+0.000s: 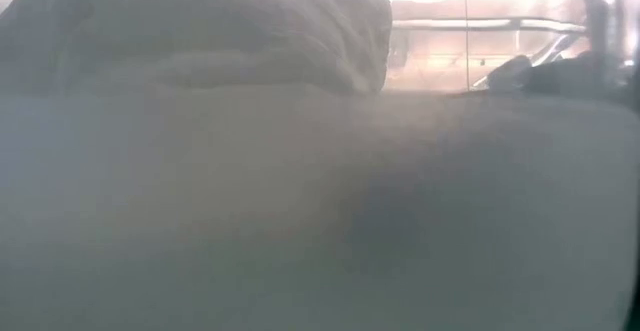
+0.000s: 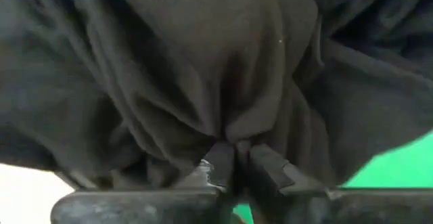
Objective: Sort clothes
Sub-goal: Put the black shirt into the blue laundry organizer
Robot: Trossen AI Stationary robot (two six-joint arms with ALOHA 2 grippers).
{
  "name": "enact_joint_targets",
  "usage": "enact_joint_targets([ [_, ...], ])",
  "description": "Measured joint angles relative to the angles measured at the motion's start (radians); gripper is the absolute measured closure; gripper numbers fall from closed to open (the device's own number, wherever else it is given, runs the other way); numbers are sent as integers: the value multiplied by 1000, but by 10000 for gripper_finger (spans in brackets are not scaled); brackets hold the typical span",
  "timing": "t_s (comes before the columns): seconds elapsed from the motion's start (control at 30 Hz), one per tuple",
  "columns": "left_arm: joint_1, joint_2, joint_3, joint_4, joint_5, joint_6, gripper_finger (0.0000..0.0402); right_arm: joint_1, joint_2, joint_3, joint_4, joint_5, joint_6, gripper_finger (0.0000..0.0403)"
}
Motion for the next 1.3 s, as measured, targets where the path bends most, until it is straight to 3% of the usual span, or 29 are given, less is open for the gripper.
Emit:
enact_joint_targets([
  [0.2, 0, -92, 73, -87, 7, -2, 400, 0, 0, -1, 0, 0, -3, 311],
  [0.4, 0, -173, 225, -132, 26, -3, 401, 0, 0, -1, 0, 0, -8, 326],
  [0.63, 0, -161, 420, -239, 20, -5, 401, 0, 0, -1, 0, 0, -8, 334],
  [1.07, 0, -152, 827, -320, 67, -27, 401, 0, 0, -1, 8, -1, -16, 309],
  [1.3, 0, -131, 978, -322, 91, -35, 402, 7, 0, -1, 112, -141, -47, 299],
])
